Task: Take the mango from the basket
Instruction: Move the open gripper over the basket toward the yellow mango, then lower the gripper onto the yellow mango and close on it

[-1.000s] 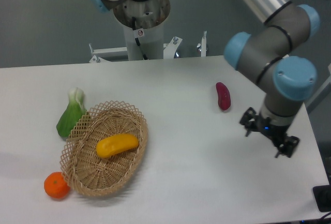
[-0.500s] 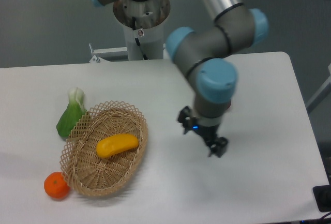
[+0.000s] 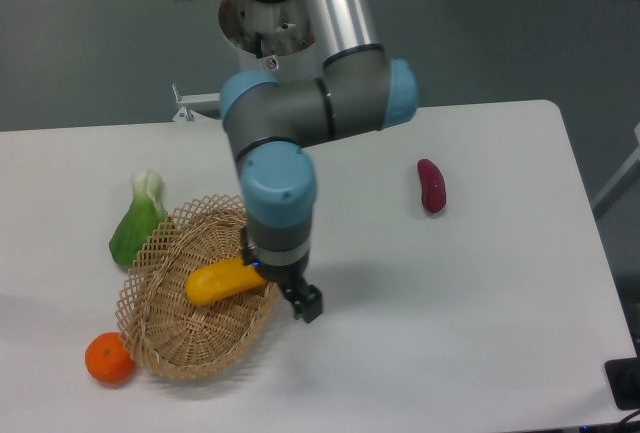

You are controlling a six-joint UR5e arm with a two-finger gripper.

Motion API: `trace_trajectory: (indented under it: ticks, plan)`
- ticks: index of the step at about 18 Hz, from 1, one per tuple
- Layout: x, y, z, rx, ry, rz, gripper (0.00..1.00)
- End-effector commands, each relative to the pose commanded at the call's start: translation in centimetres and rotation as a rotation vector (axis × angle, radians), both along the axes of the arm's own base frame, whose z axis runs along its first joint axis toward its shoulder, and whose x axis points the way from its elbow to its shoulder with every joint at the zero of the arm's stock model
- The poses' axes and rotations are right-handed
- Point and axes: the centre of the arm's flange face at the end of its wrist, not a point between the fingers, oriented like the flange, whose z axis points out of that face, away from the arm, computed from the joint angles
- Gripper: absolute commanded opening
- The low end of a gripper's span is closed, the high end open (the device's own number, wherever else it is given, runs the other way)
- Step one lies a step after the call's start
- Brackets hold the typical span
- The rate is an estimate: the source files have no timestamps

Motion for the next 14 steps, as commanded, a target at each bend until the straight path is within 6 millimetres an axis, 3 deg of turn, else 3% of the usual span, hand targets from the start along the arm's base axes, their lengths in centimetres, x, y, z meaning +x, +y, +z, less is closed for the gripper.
trace_trajectory:
  ticks: [4, 7, 14]
  plan:
    - [3.7, 0.3, -1.3, -0.036, -0.021, -0.051, 1.0]
    - [5.2, 0.5, -2.7, -0.059, -0.033, -0.072, 1.0]
    - [6.6, 1.2, -4.8, -0.091, -0.046, -0.06, 1.0]
